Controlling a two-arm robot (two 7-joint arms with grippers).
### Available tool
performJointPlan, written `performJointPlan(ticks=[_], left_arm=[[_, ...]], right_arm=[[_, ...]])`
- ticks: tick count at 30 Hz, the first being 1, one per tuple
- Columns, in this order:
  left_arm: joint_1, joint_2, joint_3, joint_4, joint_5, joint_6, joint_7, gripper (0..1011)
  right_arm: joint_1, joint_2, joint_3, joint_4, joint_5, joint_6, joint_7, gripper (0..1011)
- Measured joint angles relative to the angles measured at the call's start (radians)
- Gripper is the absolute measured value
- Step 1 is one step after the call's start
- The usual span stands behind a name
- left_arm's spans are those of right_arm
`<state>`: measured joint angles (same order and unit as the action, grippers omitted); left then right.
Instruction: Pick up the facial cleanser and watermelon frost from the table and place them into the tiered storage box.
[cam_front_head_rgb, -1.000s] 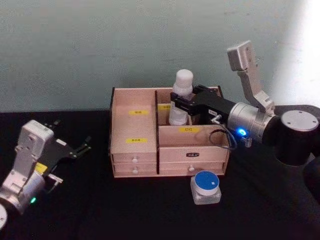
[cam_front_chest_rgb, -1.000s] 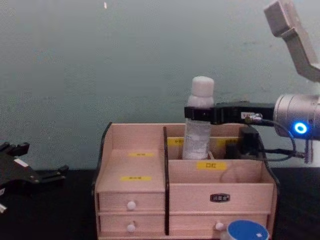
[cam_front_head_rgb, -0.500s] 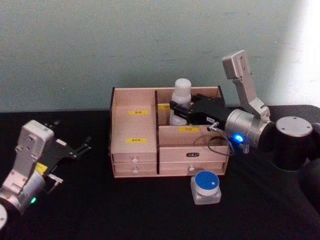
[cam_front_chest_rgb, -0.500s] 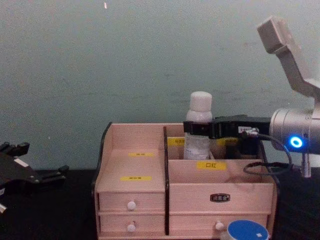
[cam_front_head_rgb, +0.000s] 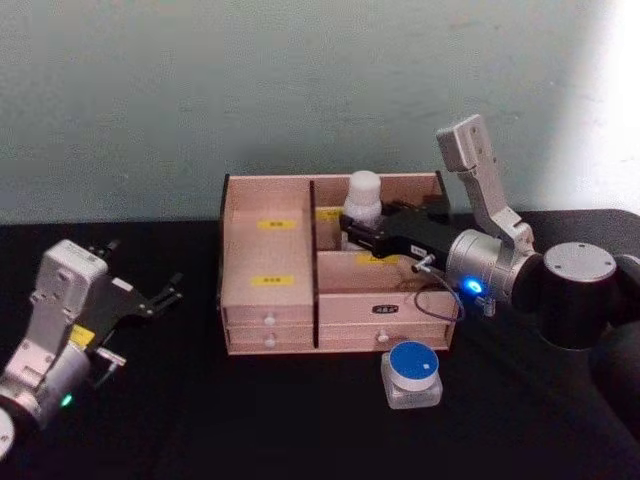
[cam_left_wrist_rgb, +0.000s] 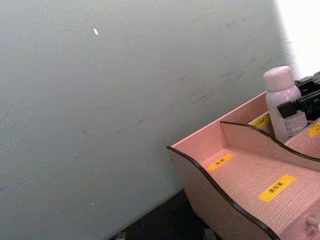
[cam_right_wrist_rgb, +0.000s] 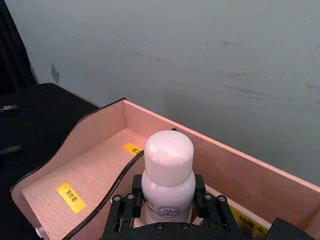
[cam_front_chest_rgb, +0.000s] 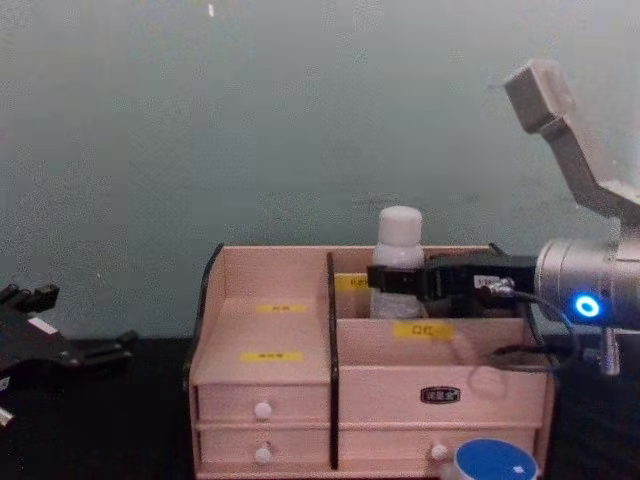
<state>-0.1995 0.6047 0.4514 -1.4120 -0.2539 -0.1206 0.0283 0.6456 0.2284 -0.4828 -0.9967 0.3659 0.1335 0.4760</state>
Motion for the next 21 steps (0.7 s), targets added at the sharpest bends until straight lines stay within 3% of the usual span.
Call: performJointPlan(ticks=[18, 21], left_arm=[[0.0, 0.0, 0.0, 0.0, 0.0, 0.0, 0.0, 1002], [0.0, 0.0, 0.0, 0.0, 0.0, 0.0, 0.0, 1001]], right_arm=[[-0.002, -0.004, 0.003, 0.008, -0.011, -0.004, 0.002, 596], [-0.003, -0.003, 0.003, 0.009, -0.012, 0.0, 0.002, 683]])
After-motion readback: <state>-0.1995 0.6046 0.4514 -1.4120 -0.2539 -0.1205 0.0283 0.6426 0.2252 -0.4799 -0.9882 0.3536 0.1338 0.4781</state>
